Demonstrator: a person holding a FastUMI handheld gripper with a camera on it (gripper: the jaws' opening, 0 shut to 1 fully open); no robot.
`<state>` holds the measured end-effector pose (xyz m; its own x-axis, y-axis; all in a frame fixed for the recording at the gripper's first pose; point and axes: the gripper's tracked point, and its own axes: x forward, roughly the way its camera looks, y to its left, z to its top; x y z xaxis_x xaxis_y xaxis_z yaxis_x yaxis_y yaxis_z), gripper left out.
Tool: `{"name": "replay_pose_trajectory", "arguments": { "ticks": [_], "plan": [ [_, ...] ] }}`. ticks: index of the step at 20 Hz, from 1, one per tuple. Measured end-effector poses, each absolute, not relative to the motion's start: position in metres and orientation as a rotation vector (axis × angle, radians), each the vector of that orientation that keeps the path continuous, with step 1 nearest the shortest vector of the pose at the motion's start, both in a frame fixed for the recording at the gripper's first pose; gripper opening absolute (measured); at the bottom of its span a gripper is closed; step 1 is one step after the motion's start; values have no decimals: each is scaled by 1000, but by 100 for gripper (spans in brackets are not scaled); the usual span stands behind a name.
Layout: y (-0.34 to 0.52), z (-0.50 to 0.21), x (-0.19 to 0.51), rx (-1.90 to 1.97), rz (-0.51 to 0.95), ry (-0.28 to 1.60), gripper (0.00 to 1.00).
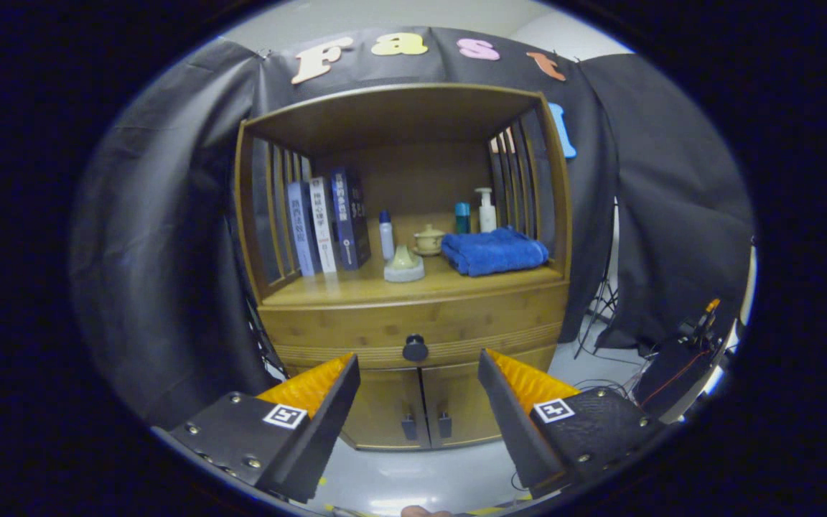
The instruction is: Pull open the drawer, take out the items inside it, and place them on the countertop above the cabinet.
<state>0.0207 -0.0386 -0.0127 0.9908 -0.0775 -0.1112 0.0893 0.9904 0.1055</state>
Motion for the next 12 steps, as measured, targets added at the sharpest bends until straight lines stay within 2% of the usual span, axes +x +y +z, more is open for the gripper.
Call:
{"name": "replay_pose_trajectory", "arguments": {
  "ticks": [12],
  "plan": [
    [7,100,-48,-8,1,-71,99]
  ]
}}
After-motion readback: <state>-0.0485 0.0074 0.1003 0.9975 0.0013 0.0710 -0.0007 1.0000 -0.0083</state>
